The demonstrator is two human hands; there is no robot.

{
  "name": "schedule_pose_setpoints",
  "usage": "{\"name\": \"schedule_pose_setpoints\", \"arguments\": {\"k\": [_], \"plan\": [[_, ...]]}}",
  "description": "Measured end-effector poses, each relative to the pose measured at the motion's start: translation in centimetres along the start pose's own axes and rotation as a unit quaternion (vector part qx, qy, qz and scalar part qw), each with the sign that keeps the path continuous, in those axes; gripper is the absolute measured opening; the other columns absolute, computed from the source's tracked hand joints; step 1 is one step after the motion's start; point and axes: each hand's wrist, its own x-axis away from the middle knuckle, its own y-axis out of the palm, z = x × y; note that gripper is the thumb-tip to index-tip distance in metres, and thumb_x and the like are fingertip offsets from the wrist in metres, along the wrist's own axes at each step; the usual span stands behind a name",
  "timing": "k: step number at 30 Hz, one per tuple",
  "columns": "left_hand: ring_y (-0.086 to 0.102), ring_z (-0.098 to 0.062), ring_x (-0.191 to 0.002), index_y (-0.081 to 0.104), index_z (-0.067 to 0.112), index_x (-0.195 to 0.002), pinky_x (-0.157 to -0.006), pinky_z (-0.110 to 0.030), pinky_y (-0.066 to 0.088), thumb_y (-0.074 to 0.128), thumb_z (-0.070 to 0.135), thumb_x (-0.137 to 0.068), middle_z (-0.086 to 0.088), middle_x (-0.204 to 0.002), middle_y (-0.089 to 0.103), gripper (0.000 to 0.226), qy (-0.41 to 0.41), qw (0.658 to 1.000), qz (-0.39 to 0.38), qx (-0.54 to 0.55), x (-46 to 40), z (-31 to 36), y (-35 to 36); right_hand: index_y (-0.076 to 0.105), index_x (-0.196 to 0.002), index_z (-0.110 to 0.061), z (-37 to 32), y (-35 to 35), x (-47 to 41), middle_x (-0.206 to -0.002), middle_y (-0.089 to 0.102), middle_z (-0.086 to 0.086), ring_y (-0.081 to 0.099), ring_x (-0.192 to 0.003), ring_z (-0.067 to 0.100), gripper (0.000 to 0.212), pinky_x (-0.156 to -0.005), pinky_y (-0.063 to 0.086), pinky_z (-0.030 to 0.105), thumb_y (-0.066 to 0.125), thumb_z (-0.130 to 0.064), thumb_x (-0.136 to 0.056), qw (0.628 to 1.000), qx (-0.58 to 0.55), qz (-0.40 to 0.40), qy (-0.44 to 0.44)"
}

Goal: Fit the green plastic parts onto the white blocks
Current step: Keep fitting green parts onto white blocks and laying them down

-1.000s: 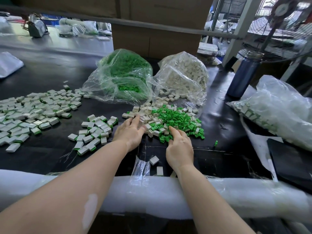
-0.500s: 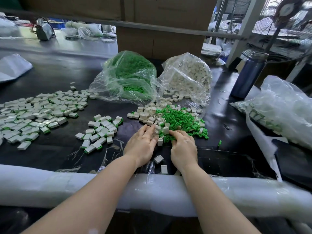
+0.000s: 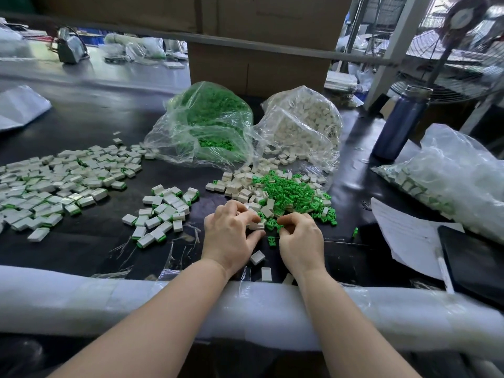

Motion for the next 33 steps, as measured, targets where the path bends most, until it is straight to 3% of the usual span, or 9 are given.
{"name": "schedule_pose_setpoints", "arguments": {"k": [8,11,14,17,20,24,28,31,33], "plan": [[0.04,-0.014,-0.1,0.069,0.027,-0.091,-0.078,-0.022,0.017,0.068,0.031,-0.082,0.007,-0.104,0.05,0.01,-0.014,0.998,0.023,0.048,0.1,-0.2,-0.3,0.072,-0.09,-0.013,0.0,0.2,0.1,-0.102,0.057,-0.001,0.051,-0.106,0.017,0.013,-0.086,0.038,0.024,0.067,-0.022,-0.082,0.997,0.054,-0.059,-0.018],[0.054,-0.018,-0.085,0.069,0.019,-0.087,-0.079,-0.029,0.04,0.07,0.023,-0.081,0.004,-0.091,0.065,0.007,-0.006,0.992,0.025,0.122,0.3,-0.2,-0.8,0.068,-0.085,-0.016,0.0,0.1,0.2,-0.097,0.057,-0.002,0.049,-0.105,0.016,0.005,-0.079,0.03,0.02,0.069,-0.019,-0.081,0.997,0.028,-0.053,-0.04],[0.061,-0.018,-0.072,0.067,0.017,-0.087,-0.071,-0.031,0.05,0.07,0.02,-0.082,0.005,-0.077,0.067,0.007,-0.001,0.983,-0.003,0.182,0.7,0.1,-1.1,0.062,-0.081,-0.016,0.0,0.1,0.3,-0.081,0.058,-0.006,0.053,-0.082,0.014,0.009,-0.073,0.035,0.018,0.07,-0.011,-0.081,0.996,-0.05,-0.035,-0.061],[0.062,-0.016,-0.071,0.066,0.017,-0.087,-0.073,-0.028,0.05,0.069,0.017,-0.082,0.007,-0.076,0.064,0.006,-0.002,0.976,-0.014,0.216,0.8,0.1,-1.1,0.067,-0.09,-0.015,0.1,0.0,0.2,-0.078,0.063,-0.005,0.058,-0.075,0.011,0.012,-0.073,0.046,0.02,0.068,-0.007,-0.082,0.987,-0.152,-0.032,-0.041],[0.063,-0.017,-0.07,0.065,0.016,-0.088,-0.073,-0.025,0.05,0.067,0.012,-0.083,0.004,-0.079,0.066,0.007,-0.01,0.972,-0.008,0.235,0.7,0.1,-1.1,0.068,-0.081,-0.018,0.3,-0.1,0.0,-0.074,0.066,-0.005,0.06,-0.071,0.01,0.014,-0.069,0.048,0.015,0.068,-0.005,-0.082,0.977,-0.209,-0.026,-0.02],[0.064,-0.013,-0.078,0.064,0.015,-0.09,-0.079,-0.019,0.049,0.065,0.008,-0.085,0.005,-0.083,0.066,0.008,-0.015,0.966,-0.004,0.259,0.7,0.1,-1.3,0.064,-0.077,-0.02,0.4,0.0,-0.1,-0.073,0.066,0.0,0.06,-0.07,0.016,0.018,-0.075,0.054,0.034,0.067,-0.002,-0.082,0.971,-0.235,-0.032,0.001],[0.06,-0.009,-0.072,0.063,0.014,-0.088,-0.073,-0.019,0.05,0.064,0.009,-0.086,0.007,-0.076,0.063,0.006,-0.017,0.959,0.065,0.276,0.7,0.1,-1.6,0.062,-0.077,-0.021,0.4,0.1,-0.1,-0.075,0.065,-0.001,0.062,-0.073,0.017,0.019,-0.078,0.055,0.037,0.066,-0.004,-0.083,0.975,-0.219,-0.042,-0.003],[0.056,-0.014,-0.061,0.059,0.017,-0.08,-0.063,-0.028,0.049,0.062,0.013,-0.086,0.006,-0.066,0.06,0.008,-0.063,0.953,0.095,0.281,0.7,-0.2,-1.9,0.062,-0.079,-0.021,0.5,0.1,-0.2,-0.076,0.065,-0.003,0.061,-0.073,0.014,0.017,-0.078,0.055,0.037,0.066,-0.005,-0.084,0.977,-0.209,-0.044,-0.004],[0.056,-0.019,-0.06,0.059,0.017,-0.074,-0.061,-0.035,0.049,0.061,0.014,-0.085,0.004,-0.062,0.059,0.011,-0.102,0.952,0.071,0.281,0.7,-0.4,-1.8,0.062,-0.078,-0.022,0.5,0.2,-0.2,-0.075,0.065,-0.004,0.06,-0.072,0.013,0.017,-0.077,0.055,0.037,0.065,-0.006,-0.084,0.977,-0.209,-0.047,-0.002]]}}
